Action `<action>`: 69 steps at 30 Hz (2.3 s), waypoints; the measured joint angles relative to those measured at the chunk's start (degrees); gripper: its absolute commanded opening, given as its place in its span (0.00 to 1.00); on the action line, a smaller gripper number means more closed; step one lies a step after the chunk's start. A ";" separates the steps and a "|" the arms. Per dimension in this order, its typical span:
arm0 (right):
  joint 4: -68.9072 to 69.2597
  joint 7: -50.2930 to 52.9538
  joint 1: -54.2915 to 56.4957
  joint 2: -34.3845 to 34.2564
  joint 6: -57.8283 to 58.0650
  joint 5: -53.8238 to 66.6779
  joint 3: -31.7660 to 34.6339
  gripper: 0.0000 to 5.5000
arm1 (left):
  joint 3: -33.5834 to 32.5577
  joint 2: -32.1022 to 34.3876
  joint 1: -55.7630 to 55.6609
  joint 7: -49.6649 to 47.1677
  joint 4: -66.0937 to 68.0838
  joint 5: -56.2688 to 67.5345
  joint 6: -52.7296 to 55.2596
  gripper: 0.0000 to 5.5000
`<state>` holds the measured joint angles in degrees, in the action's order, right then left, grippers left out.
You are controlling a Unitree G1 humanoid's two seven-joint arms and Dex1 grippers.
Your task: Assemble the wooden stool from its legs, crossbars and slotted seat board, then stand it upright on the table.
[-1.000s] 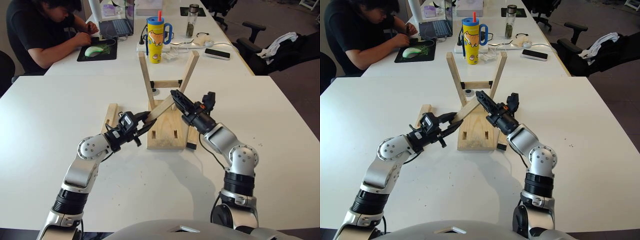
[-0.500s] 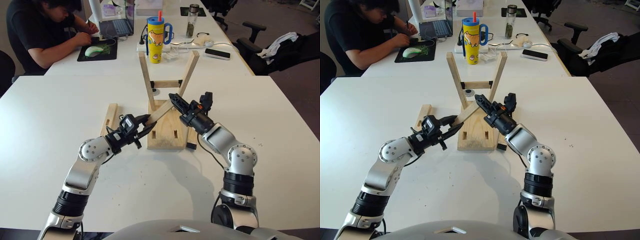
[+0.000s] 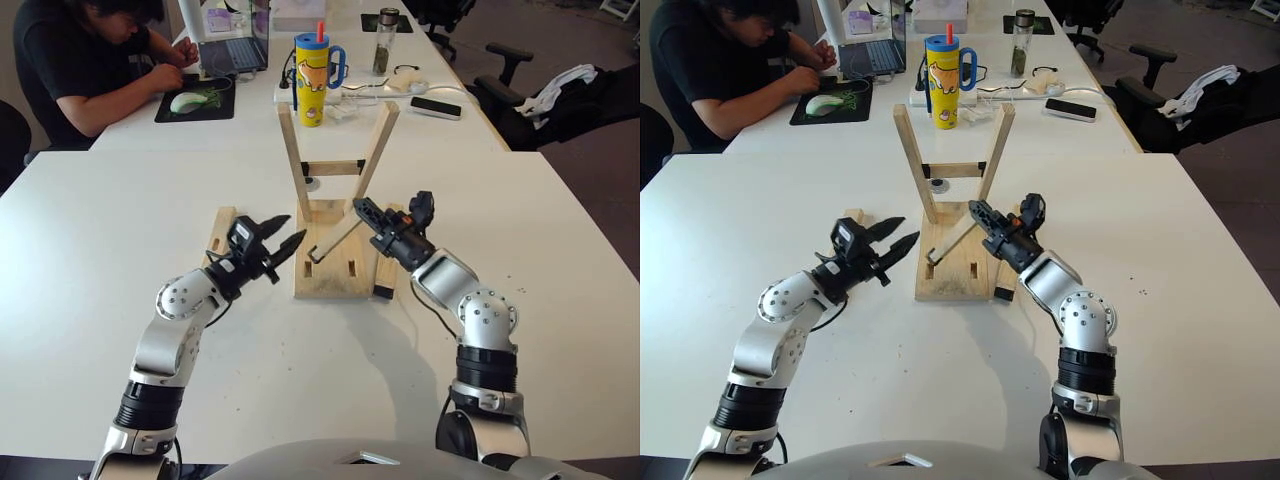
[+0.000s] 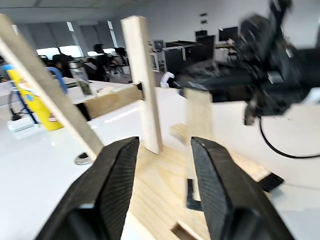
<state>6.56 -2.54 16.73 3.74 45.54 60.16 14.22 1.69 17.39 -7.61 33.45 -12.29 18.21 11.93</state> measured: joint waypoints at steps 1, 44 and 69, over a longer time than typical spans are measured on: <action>0.11 0.12 -0.66 0.56 -1.57 -2.28 0.28 0.08 | -1.76 -0.64 -0.78 -1.15 0.51 1.33 0.25 0.49; -2.64 16.17 -0.67 -8.37 -25.45 -24.97 5.63 0.08 | -2.37 -3.47 -3.27 -4.48 3.06 2.99 1.19 0.77; -7.24 4.59 5.61 9.19 -13.40 -39.41 -8.99 0.08 | -2.35 -6.19 -1.91 -10.37 1.75 2.28 1.16 0.77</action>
<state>-0.68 2.05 22.34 12.92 32.14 20.76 5.23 -0.66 11.20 -9.52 23.08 -10.54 20.49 13.09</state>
